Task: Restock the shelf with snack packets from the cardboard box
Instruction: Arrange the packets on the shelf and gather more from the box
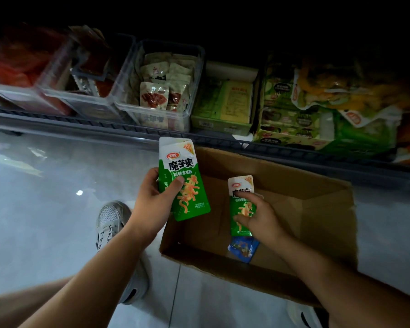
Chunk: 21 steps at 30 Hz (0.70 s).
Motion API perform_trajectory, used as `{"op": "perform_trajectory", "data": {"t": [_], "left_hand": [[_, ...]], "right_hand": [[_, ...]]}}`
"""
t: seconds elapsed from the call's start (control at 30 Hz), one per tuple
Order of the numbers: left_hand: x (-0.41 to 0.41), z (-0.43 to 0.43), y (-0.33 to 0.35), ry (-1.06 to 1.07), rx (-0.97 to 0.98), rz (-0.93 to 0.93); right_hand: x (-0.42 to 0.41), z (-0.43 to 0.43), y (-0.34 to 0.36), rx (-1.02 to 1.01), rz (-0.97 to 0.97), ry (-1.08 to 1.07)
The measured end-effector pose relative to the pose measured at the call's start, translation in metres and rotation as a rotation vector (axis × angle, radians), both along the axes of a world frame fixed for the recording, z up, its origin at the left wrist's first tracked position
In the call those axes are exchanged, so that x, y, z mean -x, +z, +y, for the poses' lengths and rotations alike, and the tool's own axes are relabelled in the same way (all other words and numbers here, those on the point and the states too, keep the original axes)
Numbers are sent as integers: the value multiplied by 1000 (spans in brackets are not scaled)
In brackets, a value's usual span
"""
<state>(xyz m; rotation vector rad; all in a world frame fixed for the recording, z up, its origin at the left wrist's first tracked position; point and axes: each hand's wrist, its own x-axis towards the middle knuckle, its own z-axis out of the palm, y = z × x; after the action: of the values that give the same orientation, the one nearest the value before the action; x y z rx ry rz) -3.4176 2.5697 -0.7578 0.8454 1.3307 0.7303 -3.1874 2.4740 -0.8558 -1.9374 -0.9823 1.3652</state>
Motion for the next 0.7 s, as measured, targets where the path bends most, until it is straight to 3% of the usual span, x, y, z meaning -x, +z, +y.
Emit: {"op": "perform_trajectory", "data": {"t": [0.2,0.37,0.53,0.63,0.7], "left_hand": [[-8,-4,14,-78,-7,21],[-35,-17,50,-186,-21,-114],[-59,-27,101,-292,-118,-242],[-65,-30,131,-346,-158,-265],[-67,-32,151,-399,-179,-280]], "right_hand": [[8,4,119,-274,-72,34],[15,-1,185,-385,-31,21],[0,0,218,-280,-125,-156],[-13,0,239,-129,129,-156],[-19,-1,257,-144,199,-134]]}}
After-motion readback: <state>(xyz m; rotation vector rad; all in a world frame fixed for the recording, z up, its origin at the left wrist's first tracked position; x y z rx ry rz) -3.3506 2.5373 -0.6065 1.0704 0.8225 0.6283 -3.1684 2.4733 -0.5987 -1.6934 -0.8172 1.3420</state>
